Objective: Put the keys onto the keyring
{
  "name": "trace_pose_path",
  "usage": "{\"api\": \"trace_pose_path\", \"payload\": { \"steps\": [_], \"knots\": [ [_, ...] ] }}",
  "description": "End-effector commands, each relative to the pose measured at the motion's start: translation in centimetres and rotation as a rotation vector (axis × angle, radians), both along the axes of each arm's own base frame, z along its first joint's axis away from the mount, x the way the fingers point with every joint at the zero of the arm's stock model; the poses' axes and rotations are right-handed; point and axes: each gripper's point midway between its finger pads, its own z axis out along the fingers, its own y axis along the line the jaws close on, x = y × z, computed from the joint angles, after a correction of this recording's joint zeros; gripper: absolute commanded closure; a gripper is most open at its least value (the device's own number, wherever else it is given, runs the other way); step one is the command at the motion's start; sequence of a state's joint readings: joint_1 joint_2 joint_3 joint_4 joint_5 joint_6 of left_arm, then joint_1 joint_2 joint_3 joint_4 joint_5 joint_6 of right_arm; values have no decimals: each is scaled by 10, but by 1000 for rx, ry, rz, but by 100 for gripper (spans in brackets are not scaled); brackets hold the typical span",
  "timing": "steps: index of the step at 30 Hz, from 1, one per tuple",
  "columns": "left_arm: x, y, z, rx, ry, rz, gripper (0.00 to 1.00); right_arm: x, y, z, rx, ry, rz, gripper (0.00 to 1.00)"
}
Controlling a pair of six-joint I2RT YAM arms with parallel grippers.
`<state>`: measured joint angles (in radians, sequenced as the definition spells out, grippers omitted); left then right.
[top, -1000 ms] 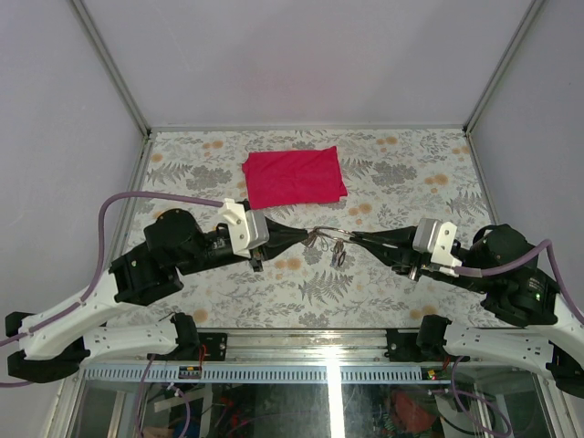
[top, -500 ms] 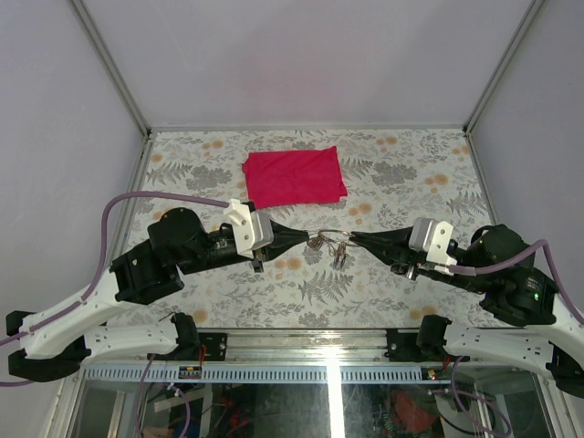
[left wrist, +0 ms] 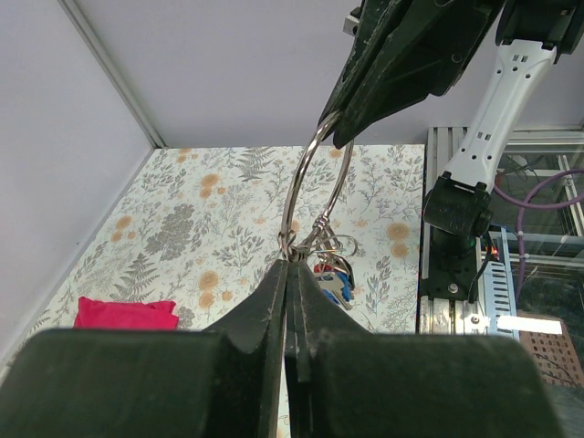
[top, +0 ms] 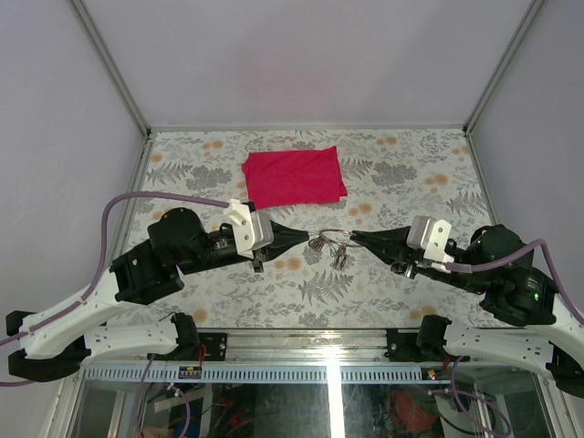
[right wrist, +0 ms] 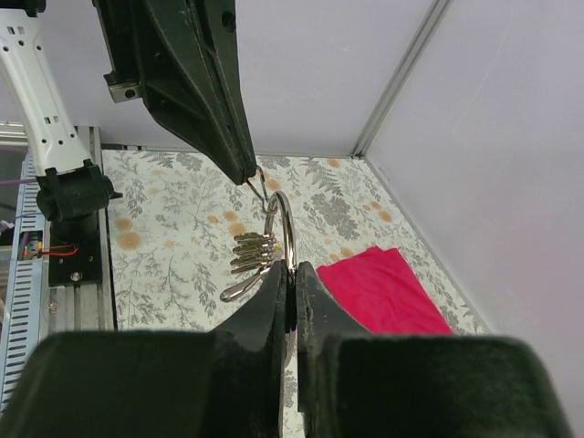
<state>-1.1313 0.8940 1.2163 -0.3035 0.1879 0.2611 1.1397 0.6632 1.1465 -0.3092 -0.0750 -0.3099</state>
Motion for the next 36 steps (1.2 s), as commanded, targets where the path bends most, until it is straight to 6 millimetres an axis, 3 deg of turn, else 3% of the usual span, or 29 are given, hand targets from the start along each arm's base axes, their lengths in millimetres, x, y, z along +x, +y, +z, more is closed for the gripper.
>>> {"api": "trace_pose_path", "payload": {
  "steps": [1,10,14,24,28,36],
  "knots": [
    [-2,6,20,-41,-34,0,100,4,-11,33,94,-13,-51,100],
    [-3,7,25,-53,-43,-2,100,7,-7,14,29,6,-57,100],
    [-1,6,20,-43,-35,5,100,6,-8,20,47,4,-53,100],
    [-6,-2,-1,-30,10,-32,56,-16,-13,39,103,-39,47,100],
    [-11,-6,-7,-28,36,-65,50,-23,-16,46,127,-51,78,100],
    [-20,-17,-11,-30,58,-136,49,-26,-13,48,125,-49,103,100]
  ]
}}
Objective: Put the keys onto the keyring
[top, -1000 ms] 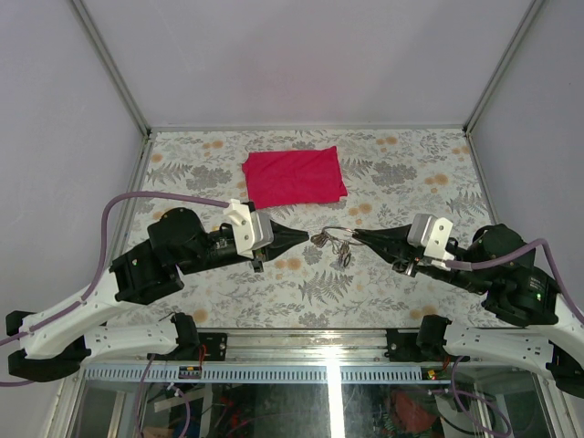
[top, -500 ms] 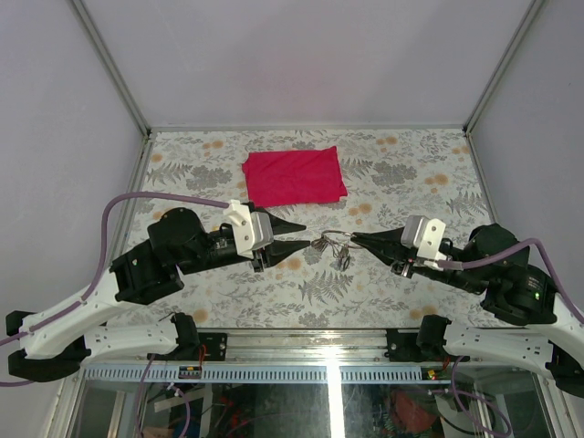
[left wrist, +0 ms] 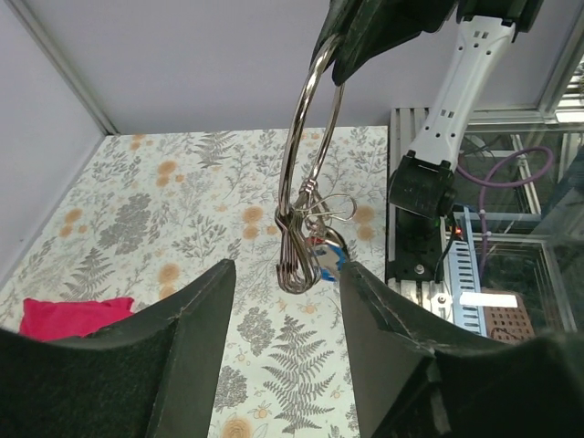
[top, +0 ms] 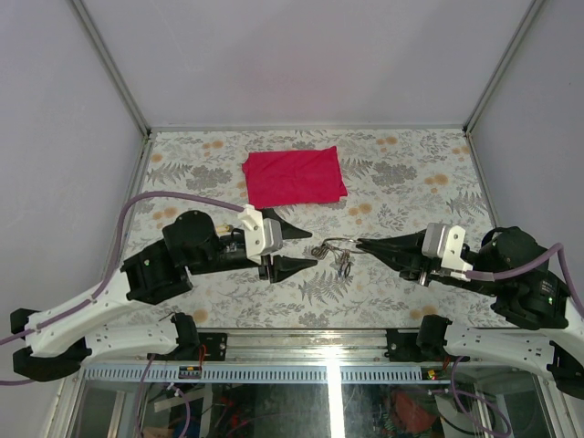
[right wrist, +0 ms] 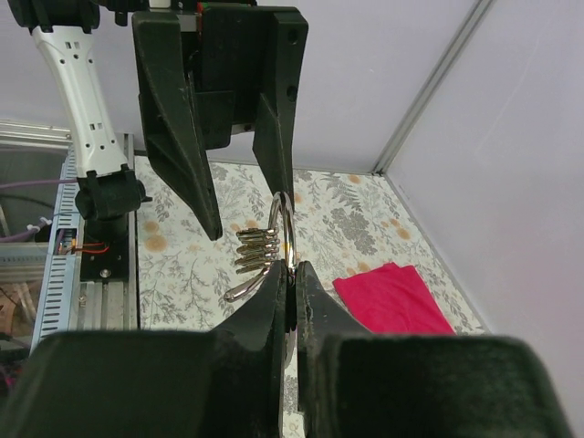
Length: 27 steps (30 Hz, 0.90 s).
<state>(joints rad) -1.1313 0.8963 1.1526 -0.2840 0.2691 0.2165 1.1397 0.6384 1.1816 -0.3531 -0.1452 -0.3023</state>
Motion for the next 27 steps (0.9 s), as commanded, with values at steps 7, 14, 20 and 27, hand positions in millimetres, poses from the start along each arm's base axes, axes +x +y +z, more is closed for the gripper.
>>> {"api": "trace_pose_path", "payload": {
  "steps": [7,14,20,27],
  "knots": [
    [-9,-14,12,-59,6,-80,53,-9,-4,38,112,-39,36,100],
    [-8,-16,9,-50,5,-81,66,-9,-4,37,110,-32,33,100],
    [-6,-13,9,-45,4,-60,79,-8,-5,35,104,-30,25,100],
    [-2,-6,12,-32,-12,-27,90,-6,-4,31,93,-29,17,100]
  ]
}}
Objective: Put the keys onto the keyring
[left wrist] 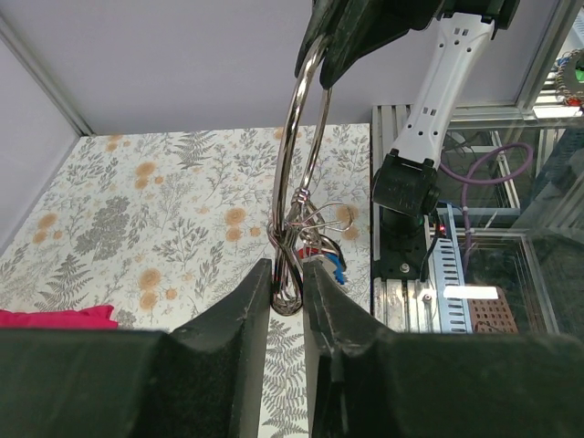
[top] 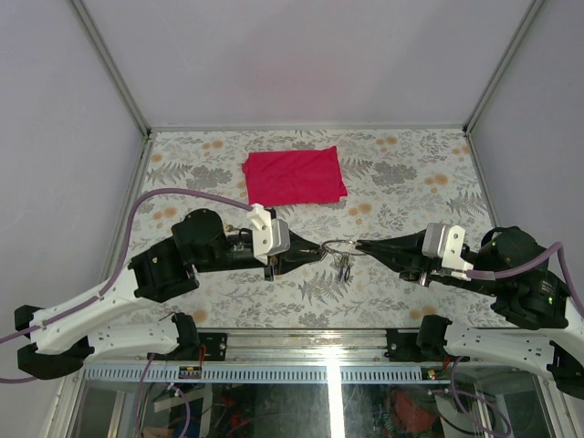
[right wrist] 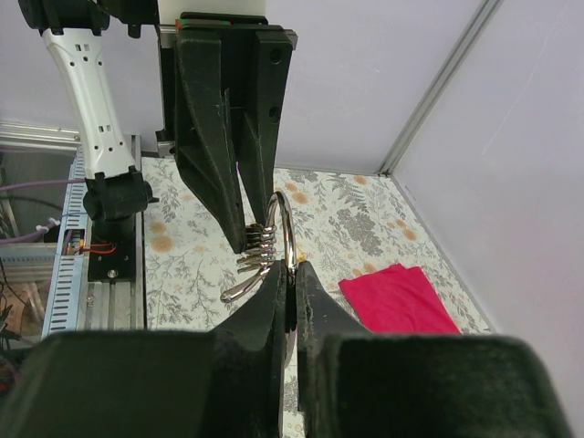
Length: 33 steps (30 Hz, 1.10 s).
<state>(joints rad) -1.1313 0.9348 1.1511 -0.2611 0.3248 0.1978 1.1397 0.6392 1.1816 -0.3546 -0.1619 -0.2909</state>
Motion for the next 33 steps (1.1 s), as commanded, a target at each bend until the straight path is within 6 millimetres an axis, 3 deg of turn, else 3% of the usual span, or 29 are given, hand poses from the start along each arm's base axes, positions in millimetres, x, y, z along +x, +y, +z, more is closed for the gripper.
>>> {"api": "trace_pose_path", "payload": {
  "steps": [1,7,19,33],
  "knots": [
    [4,7,19,-42,-40,32,91,-2,-5,31,89,-37,-4,100],
    [6,9,20,-24,-47,41,99,4,-3,17,21,-29,-27,100],
    [7,9,14,28,-51,41,100,14,6,3,-30,-20,-52,86],
    [11,7,9,65,-45,53,100,15,14,-1,-74,-31,-36,60]
  ]
}}
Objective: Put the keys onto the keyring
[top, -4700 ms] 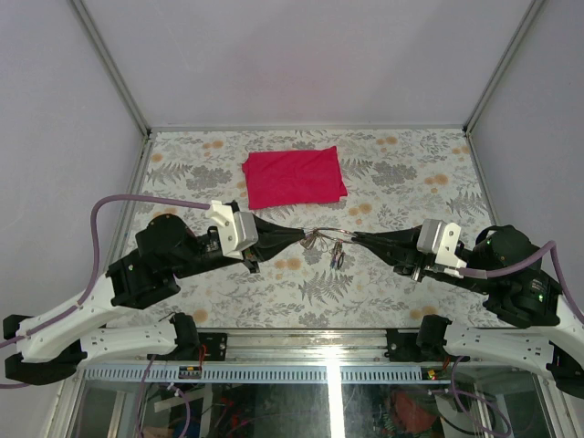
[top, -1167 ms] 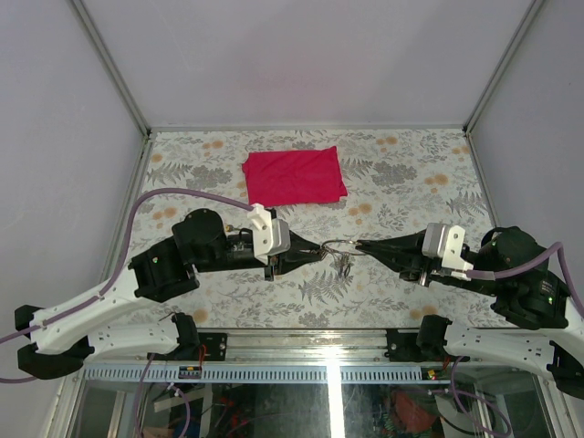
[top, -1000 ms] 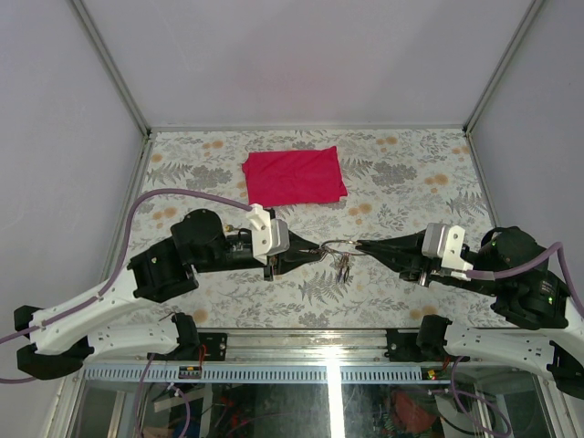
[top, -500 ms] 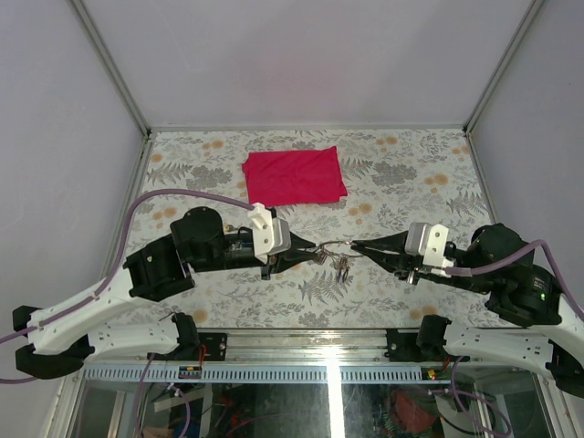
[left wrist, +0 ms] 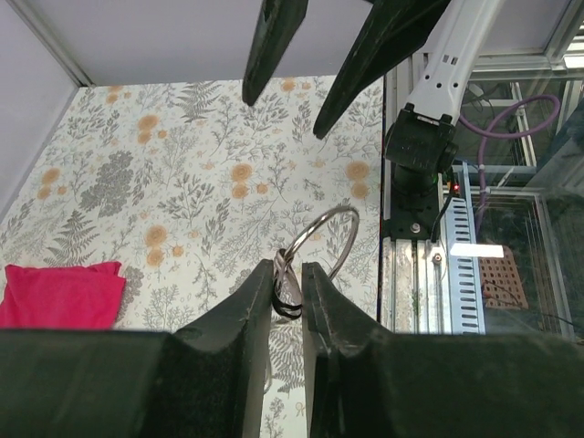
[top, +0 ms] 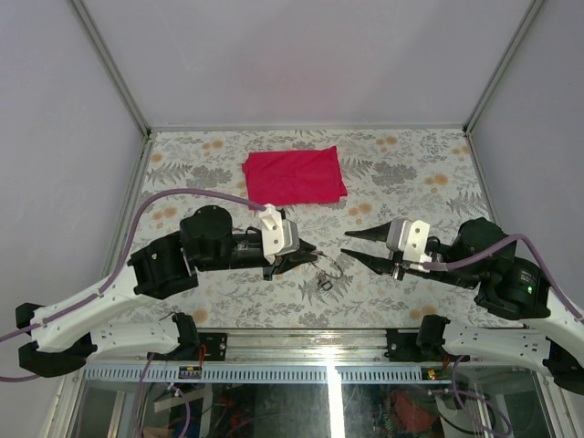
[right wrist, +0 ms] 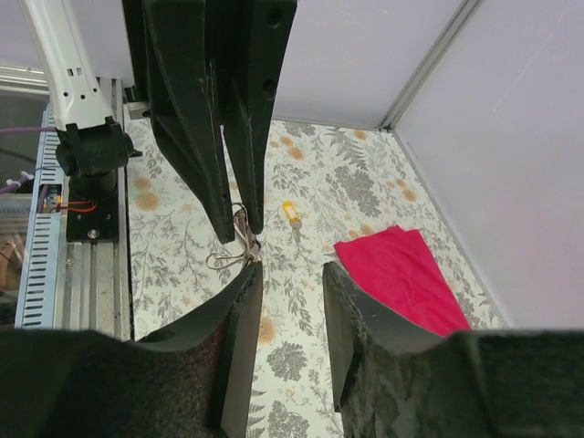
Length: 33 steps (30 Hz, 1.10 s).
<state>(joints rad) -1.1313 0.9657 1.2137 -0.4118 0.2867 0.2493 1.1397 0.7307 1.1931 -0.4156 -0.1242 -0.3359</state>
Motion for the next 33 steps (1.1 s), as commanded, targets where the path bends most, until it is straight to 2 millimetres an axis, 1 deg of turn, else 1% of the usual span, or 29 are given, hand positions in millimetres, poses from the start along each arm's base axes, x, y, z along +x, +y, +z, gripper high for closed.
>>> {"api": "trace_pose_path", "payload": {
  "steps": [1,5,11,14,18,19,20,21,22,23,25,27,29,33],
  "knots": [
    [5,0,24,-45,-42,16,100,-3,-3,29,58,-50,12,58],
    [5,0,20,-21,-38,15,100,-3,3,18,11,-43,34,53],
    [8,1,15,12,-39,27,100,-1,14,-2,-30,4,39,49],
    [11,1,12,30,-41,39,100,6,15,-16,-27,28,-2,48],
    [18,4,5,29,-15,95,100,33,4,-30,38,108,-197,48],
    [21,5,5,9,-8,122,100,36,1,-38,48,154,-236,47],
    [26,7,3,-2,6,154,100,40,0,-51,38,192,-270,47],
    [31,8,-2,-10,21,191,97,42,-1,-59,40,224,-297,47],
    [37,10,-6,-17,41,227,93,43,-1,-74,22,264,-320,47],
    [42,11,-10,-25,61,259,86,43,-1,-86,10,299,-332,46],
    [51,14,-19,-39,111,302,82,41,1,-108,-20,357,-345,46],
    [64,19,-31,-53,175,359,77,40,1,-125,-43,406,-364,45],
    [80,25,-45,-65,244,416,77,39,3,-140,-61,450,-375,45],
    [107,41,-71,-88,385,520,69,33,12,-169,-87,556,-381,44]
  ]
}}
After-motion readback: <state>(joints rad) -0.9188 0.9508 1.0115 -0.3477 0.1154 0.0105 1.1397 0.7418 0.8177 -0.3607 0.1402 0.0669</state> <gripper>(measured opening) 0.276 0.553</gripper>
